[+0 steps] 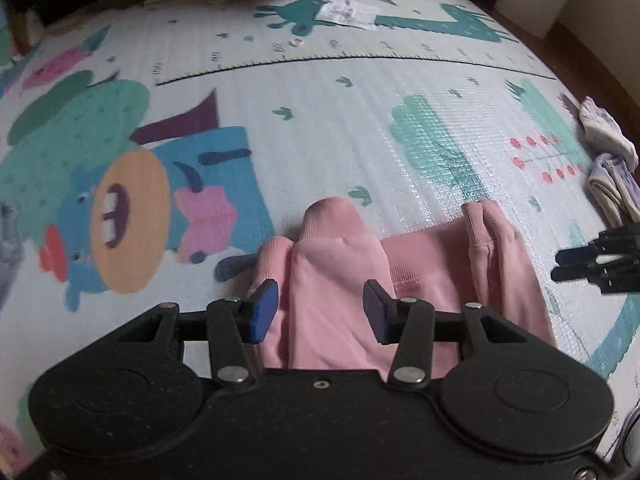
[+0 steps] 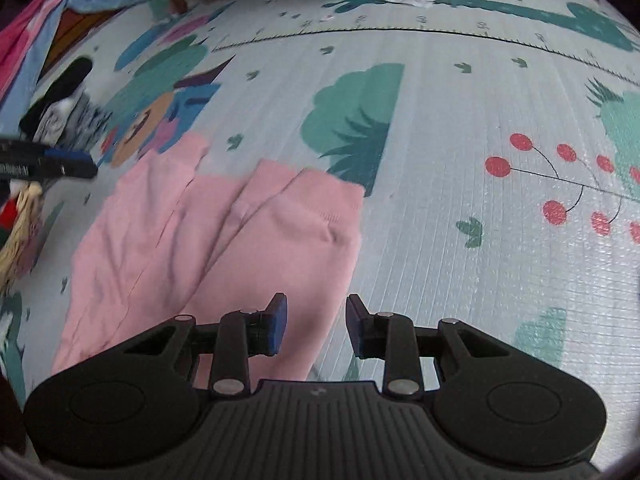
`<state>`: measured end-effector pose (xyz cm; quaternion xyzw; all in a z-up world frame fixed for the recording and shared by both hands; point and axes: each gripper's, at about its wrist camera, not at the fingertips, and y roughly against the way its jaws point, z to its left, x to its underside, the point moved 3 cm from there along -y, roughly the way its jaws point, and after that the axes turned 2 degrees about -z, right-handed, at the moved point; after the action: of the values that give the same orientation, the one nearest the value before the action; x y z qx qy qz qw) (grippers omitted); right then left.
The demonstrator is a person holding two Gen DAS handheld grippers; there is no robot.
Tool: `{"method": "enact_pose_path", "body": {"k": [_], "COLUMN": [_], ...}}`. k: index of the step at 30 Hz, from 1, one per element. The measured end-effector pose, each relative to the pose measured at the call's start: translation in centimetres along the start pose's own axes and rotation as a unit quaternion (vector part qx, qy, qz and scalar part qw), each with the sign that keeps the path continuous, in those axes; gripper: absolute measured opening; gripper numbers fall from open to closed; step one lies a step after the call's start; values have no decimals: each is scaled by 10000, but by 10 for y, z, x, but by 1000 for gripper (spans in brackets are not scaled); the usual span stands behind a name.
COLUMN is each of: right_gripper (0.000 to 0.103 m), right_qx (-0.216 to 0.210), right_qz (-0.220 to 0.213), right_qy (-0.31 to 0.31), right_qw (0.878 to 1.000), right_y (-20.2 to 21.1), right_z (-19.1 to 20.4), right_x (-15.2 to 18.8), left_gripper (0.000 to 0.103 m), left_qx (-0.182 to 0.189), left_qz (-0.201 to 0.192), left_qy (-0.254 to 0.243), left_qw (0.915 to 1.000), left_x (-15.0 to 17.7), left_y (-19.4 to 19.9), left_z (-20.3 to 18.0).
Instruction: Fold clothes
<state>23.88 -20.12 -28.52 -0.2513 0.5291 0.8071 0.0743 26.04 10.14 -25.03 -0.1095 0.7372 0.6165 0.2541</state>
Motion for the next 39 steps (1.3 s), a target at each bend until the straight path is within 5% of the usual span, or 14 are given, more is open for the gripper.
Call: {"method": "enact_pose_path", "body": {"k": [11,13,14,15,18,25,32,36,39], "right_gripper": [34,30,22,2,2,2,2,2,9], "right_qx": [-187,-122,-120,-180,-185,-57,423,632,402], "right_qz": [-233,-262,-259,-219,-279,-663,-1400,-1407,-1294], "right_qy": [149,157,164,174,186,10,-907,-1292,-1364], "right_qw": [9994,9995,9995,9994,9993,9978,9851,9796,9814], "right_y": [-39,-41,-42,-43,-38,18,90,98,85], "right_z": [-3,-2,-1,0,2,-4,-41,-67,-72], "right_x": [-6,-4,-3,-2,0,4,38,68,74], "left_gripper": [46,31,27,20,4,2,2,2,2], "left_qx": [148,125,103,81,68,264,125,-152,-397], "left_qz": [-51,10,24,38,-39,-670,-1426,-1720,-1884], "left_qy": [278,279,208,136,48,296,1355,1927,2379], "left_qw": [9995,9995,9997,9999,10000,9970,9804,9659,9520], "left_x": [-7,-6,-5,-5,-5,-7,33,72,105], "left_y": [-55,-63,-64,-65,-60,-1,74,108,124], "left_z": [18,16,12,9,3,10,55,93,121]}}
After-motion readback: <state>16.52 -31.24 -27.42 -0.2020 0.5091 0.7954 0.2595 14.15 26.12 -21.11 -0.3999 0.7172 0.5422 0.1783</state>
